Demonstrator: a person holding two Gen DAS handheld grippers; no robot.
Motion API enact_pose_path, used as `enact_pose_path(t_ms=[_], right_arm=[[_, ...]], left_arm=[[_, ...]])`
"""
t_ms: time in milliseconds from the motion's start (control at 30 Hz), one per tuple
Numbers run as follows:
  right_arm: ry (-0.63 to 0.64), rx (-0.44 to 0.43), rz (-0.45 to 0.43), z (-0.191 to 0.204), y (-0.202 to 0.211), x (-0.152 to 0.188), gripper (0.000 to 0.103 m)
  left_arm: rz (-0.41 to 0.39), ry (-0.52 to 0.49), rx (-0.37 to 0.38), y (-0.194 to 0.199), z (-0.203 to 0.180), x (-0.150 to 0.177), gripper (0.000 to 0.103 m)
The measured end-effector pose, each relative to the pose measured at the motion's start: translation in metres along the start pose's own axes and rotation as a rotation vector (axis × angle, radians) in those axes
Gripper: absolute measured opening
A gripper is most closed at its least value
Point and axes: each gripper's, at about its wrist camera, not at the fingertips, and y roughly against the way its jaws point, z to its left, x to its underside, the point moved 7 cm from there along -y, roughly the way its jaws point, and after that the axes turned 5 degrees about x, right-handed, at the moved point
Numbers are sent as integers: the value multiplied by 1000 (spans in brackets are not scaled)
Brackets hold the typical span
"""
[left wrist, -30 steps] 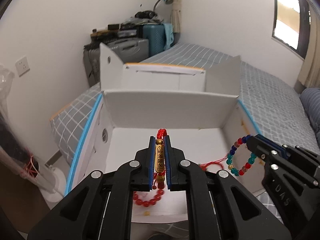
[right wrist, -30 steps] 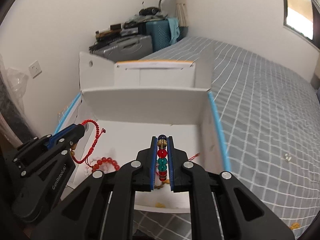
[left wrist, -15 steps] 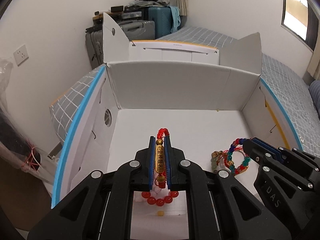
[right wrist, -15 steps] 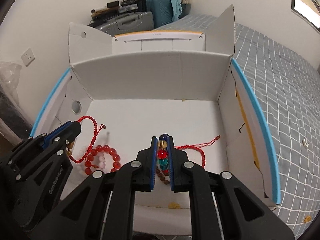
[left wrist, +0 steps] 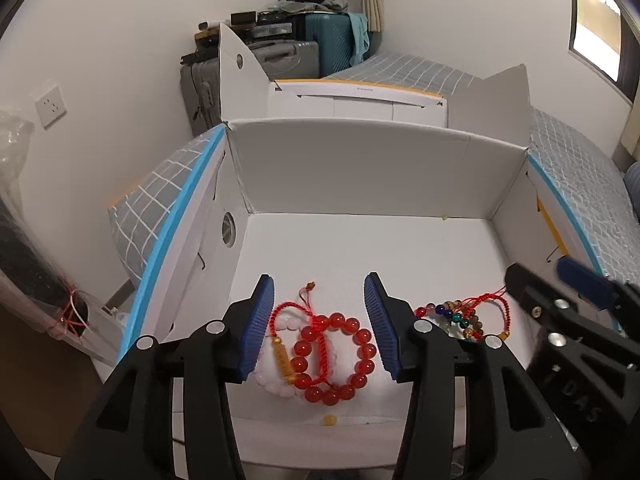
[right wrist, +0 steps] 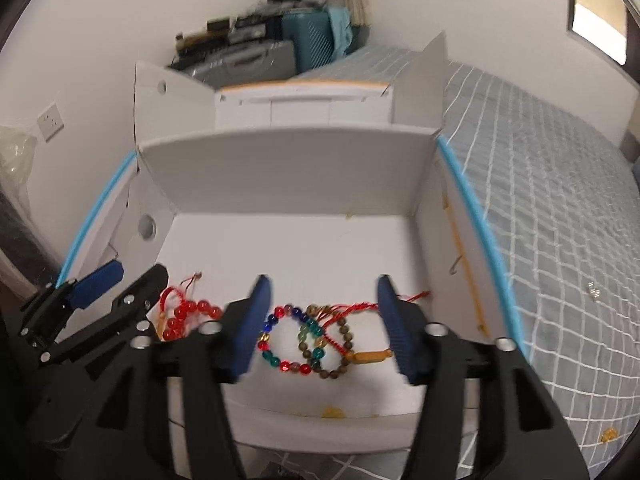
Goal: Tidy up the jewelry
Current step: 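Withdraw both tools from the box back over the bed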
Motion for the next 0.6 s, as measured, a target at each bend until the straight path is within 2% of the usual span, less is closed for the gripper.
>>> enact_pose_path(t_ms=[133,233,433,600], right_arm=[[-5,17,-42,-9,16,-5,78],[-27,0,-66,-18,27,-5,86],[-67,16,-114,-47,51,0,92],[-102,50,-137,-82,68,9,95]], left_arm=[[-24,1,-6,9,0,-2,64],[-52,3,-1,21,-2,-3,74],[-103,-19,6,43,-16,-4,87],[-140,-34,24,57,-35,-9,93]])
